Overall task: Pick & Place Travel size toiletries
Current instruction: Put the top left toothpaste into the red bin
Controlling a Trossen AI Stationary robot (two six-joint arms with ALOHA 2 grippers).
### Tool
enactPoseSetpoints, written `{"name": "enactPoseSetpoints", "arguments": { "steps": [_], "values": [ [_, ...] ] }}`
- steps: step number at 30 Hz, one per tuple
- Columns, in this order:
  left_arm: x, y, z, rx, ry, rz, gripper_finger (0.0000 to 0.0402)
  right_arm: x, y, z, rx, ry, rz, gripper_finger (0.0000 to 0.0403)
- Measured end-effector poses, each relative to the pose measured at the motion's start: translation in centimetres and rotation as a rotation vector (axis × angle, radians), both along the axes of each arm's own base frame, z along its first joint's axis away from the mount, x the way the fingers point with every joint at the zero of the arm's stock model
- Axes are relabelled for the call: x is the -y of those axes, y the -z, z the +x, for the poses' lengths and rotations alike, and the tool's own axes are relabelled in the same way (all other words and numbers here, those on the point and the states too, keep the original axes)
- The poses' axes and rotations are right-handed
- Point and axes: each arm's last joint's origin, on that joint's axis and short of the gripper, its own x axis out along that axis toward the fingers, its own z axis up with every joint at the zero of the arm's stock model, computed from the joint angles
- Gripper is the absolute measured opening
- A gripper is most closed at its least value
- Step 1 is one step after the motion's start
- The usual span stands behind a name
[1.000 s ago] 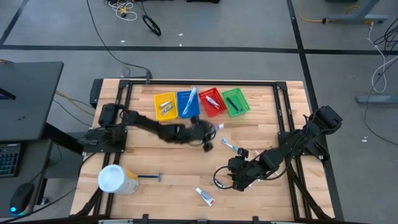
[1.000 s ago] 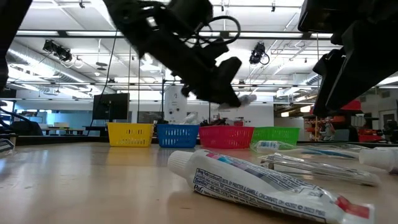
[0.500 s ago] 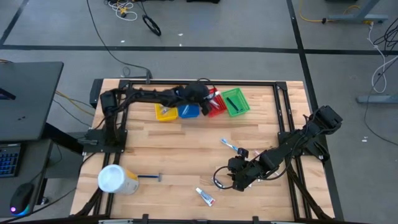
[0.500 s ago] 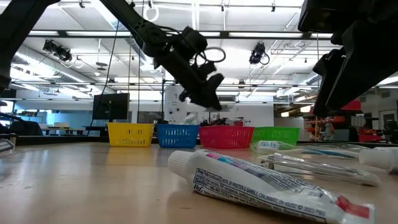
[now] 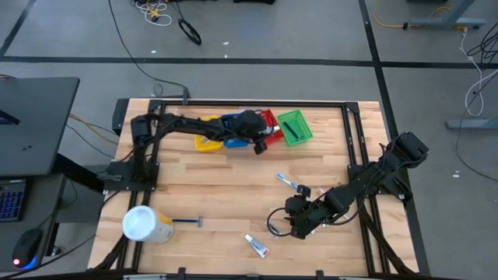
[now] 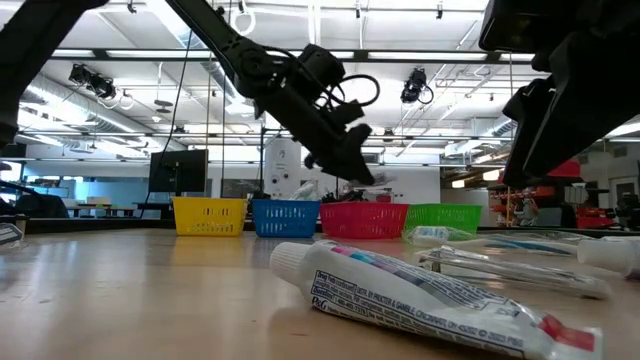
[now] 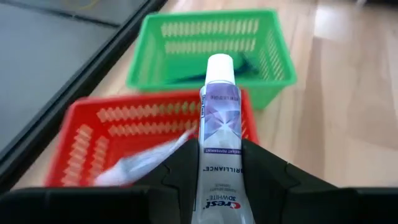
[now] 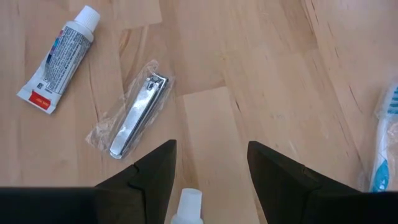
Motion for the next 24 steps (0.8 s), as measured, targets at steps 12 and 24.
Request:
{"name": "enactPoseSetpoints", "arguments": {
  "steps": [12, 24],
  "values": [
    [-0.4, 1.5, 0.5, -0.072, 0.01, 0.022, 0.0119, 0.0, 0.0, 0.0, 0.0, -0.003, -0.001, 0.0207],
    [-0.4, 2.1, 0.5, -0.163, 0.143, 0.16, 0.0145, 0.0, 0.0, 0.0, 0.001, -0.004, -0.001, 0.0207]
  ]
}}
